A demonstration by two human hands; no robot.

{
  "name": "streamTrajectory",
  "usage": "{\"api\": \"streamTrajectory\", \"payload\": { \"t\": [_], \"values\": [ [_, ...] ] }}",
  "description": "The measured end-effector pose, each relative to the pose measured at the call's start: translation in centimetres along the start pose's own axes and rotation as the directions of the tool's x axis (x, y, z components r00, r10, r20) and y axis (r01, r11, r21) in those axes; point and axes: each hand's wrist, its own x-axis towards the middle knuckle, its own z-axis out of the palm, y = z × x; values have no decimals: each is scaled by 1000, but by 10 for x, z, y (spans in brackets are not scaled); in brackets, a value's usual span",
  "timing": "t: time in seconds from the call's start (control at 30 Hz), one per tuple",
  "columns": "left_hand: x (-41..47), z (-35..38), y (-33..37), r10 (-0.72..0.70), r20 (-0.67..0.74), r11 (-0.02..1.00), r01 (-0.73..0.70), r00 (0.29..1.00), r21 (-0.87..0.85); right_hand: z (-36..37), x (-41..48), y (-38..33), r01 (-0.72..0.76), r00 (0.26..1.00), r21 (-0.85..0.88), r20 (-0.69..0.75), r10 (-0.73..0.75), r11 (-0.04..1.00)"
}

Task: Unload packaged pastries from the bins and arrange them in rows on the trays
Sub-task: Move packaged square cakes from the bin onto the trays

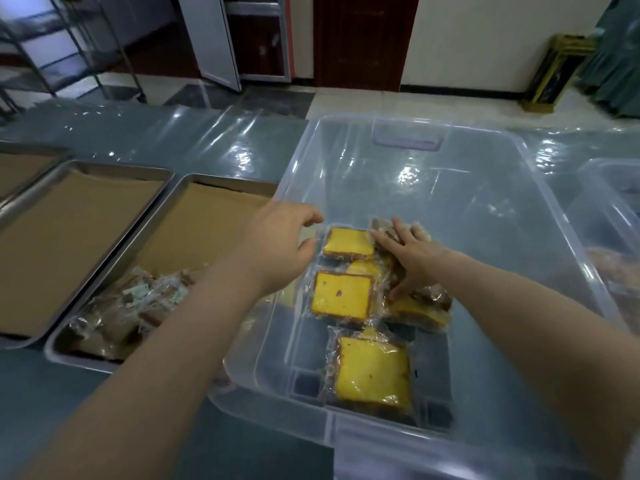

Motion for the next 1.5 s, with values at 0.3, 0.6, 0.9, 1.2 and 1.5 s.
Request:
{"api": "streamTrajectory", "payload": {
  "t": [0.3,0.6,0.9,1.2,1.5],
  "values": [
    [3,3,-4,9,57,993,-16,998,120,-28,22,-1,45,996,151,-77,-34,988],
    [0,1,-2,20,24,987,-23,1000,160,-47,-9,-7,-9,941,58,-338,28,998],
    [-5,-5,0,94,-129,995,-88,987,52,-109,-74,-46,247,716,277,-697,18,929],
    [-31,-55,-47,56,-411,980,-129,910,-150,-176,-141,-144,423,447,371,-879,166,827],
    [-88,-91,-182,-105,-439,914,-88,892,-396,-198,-95,-312,455,488,341,-868,90,822]
  ]
}}
